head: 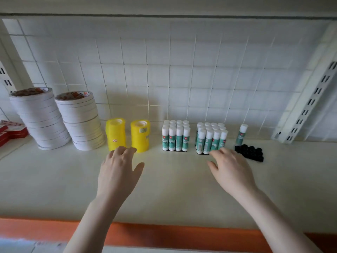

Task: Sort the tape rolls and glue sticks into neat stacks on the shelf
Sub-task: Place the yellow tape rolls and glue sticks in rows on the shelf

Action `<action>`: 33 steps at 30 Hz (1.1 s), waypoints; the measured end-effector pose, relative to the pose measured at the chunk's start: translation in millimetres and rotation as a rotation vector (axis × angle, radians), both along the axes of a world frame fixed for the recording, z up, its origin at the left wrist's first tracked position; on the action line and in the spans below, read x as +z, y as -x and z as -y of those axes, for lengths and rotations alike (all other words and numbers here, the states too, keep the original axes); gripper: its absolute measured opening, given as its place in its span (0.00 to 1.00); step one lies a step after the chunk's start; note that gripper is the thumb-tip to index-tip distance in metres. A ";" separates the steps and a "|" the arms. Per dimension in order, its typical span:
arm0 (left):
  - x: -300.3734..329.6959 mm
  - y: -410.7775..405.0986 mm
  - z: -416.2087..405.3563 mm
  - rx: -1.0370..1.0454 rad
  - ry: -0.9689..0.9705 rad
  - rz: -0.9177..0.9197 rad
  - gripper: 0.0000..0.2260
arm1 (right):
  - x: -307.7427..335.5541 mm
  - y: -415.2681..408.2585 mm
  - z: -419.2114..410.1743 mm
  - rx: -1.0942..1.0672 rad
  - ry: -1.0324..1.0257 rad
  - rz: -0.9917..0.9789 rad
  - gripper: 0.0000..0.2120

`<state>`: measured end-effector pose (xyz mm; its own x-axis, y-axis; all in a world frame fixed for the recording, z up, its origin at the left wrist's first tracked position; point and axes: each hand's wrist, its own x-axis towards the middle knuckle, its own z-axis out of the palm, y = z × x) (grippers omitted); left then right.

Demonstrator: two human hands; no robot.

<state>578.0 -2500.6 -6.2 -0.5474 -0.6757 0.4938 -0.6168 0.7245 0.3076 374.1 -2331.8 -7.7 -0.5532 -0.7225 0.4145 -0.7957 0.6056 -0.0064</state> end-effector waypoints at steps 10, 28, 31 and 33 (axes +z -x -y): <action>-8.8 137.3 -168.7 0.024 -0.052 -0.037 0.19 | -9.9 128.6 -174.9 -0.120 0.123 0.012 0.11; 11.7 336.6 -386.4 -0.195 -0.129 -0.066 0.18 | -17.9 303.0 -433.2 -0.411 0.273 0.038 0.09; 7.8 361.0 -416.2 -0.232 -0.147 -0.051 0.18 | -19.0 320.7 -463.5 -0.415 0.283 0.025 0.08; 8.2 380.0 -438.1 -0.258 -0.155 -0.036 0.18 | -19.4 337.8 -486.8 -0.409 0.321 -0.015 0.07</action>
